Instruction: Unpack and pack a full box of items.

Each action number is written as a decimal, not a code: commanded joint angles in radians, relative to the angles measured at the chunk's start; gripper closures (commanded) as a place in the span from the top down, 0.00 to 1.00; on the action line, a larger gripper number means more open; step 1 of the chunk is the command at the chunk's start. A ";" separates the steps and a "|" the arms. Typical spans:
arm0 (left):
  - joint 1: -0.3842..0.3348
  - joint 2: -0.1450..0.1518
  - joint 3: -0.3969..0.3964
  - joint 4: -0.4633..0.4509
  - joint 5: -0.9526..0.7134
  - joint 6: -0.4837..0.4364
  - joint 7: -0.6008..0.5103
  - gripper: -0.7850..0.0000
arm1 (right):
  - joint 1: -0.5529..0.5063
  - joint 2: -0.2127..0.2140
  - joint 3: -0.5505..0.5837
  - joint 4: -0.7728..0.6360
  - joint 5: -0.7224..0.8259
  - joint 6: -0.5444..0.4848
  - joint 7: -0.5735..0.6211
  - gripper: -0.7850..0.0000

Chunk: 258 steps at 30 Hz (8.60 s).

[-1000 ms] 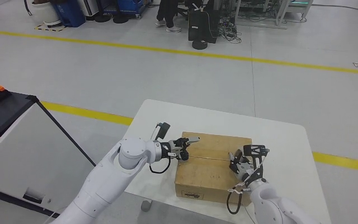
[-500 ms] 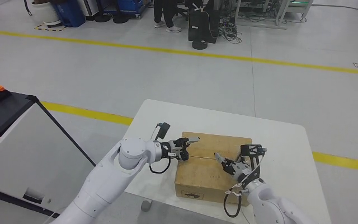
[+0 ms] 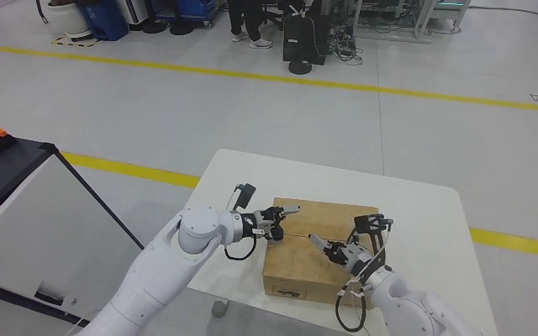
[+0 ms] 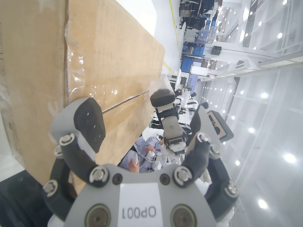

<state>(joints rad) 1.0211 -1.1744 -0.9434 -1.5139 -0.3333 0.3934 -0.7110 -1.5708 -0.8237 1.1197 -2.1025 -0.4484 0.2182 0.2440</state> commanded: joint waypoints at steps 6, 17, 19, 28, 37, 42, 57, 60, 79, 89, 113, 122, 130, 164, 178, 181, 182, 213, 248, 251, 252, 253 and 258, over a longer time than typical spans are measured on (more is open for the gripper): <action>0.000 0.000 0.000 0.000 0.000 0.000 0.000 1.00 | 0.051 -0.015 -0.012 -0.005 0.062 -0.036 0.084 1.00; 0.000 0.000 0.000 0.000 0.000 0.000 0.000 1.00 | 0.065 -0.029 -0.010 -0.021 0.124 -0.089 0.182 1.00; 0.000 0.000 0.000 0.000 0.000 0.000 0.000 1.00 | 0.039 -0.026 0.012 -0.043 0.143 -0.103 0.203 1.00; 0.000 0.000 0.000 0.000 0.000 0.000 0.000 1.00 | -0.124 -0.002 0.206 -0.145 0.217 -0.181 0.265 1.00; 0.000 0.000 0.000 0.000 0.000 0.000 0.000 1.00 | -0.337 0.014 0.579 -0.138 0.457 -0.246 0.355 1.00; 0.000 0.000 0.000 0.000 0.000 0.000 0.000 1.00 | -0.428 0.012 0.794 -0.069 0.588 -0.273 0.458 1.00; 0.000 0.000 0.000 0.000 0.000 0.000 0.000 1.00 | -0.449 0.010 0.864 -0.019 0.640 -0.294 0.489 1.00; 0.000 0.000 0.000 0.000 0.000 0.000 0.000 1.00 | -0.452 0.010 0.861 -0.009 0.648 -0.283 0.503 1.00; 0.000 0.000 0.000 0.000 0.000 0.000 0.000 1.00 | -0.171 0.083 0.976 0.510 0.979 0.098 1.260 1.00; 0.000 0.000 0.000 0.000 0.000 0.000 0.000 1.00 | -0.036 0.168 0.700 0.705 1.095 -0.011 1.292 1.00; 0.000 0.000 0.000 0.000 0.000 0.000 0.000 1.00 | -0.036 0.168 0.700 0.705 1.095 -0.011 1.292 1.00; 0.000 0.000 0.000 0.000 0.000 0.000 0.000 1.00 | 0.086 0.163 0.500 0.835 1.148 -0.042 1.292 1.00; 0.000 0.000 0.000 0.000 0.000 0.000 0.000 1.00 | 0.270 0.148 0.333 1.022 1.124 -0.176 1.292 1.00; 0.000 0.000 0.000 0.000 0.000 0.000 0.000 1.00 | 0.600 0.058 -0.088 1.324 1.229 -0.265 1.292 0.18; 0.000 0.000 0.000 0.000 0.000 0.000 0.000 1.00 | 0.597 0.104 -0.119 1.317 1.311 -0.335 1.292 0.00; 0.000 0.000 0.000 0.000 0.000 0.000 0.000 1.00 | 0.574 0.130 -0.105 1.278 1.340 -0.352 1.292 0.00; 0.000 0.000 0.000 0.000 0.000 0.000 0.000 1.00 | 0.565 0.140 -0.099 1.259 1.349 -0.358 1.292 0.00; 0.000 0.000 0.000 0.000 0.000 0.000 0.000 1.00 | 0.329 0.341 0.178 0.700 1.401 -0.320 1.292 0.00; 0.260 0.072 -0.339 -0.390 0.268 0.053 0.266 1.00 | 0.488 0.285 0.050 0.520 1.262 -0.112 1.161 0.00; 0.257 0.072 -0.349 -0.386 0.291 0.059 0.288 1.00 | 0.558 0.260 -0.016 0.517 1.220 -0.069 1.145 0.00; 0.255 0.072 -0.352 -0.387 0.296 0.059 0.296 1.00 | 0.581 0.252 -0.036 0.518 1.198 -0.060 1.136 0.00; 0.256 0.071 -0.357 -0.387 0.296 0.057 0.308 1.00 | 0.602 0.243 -0.058 0.518 1.187 -0.047 1.132 0.00; 0.260 0.072 -0.368 -0.398 0.334 0.075 0.333 1.00 | 0.701 0.201 -0.146 0.529 1.142 0.001 1.101 0.00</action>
<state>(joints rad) 1.2804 -1.1026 -1.3094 -1.9081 -0.0062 0.4663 -0.3818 -0.8895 -0.6147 0.9906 -1.5744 0.7019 0.2091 1.3526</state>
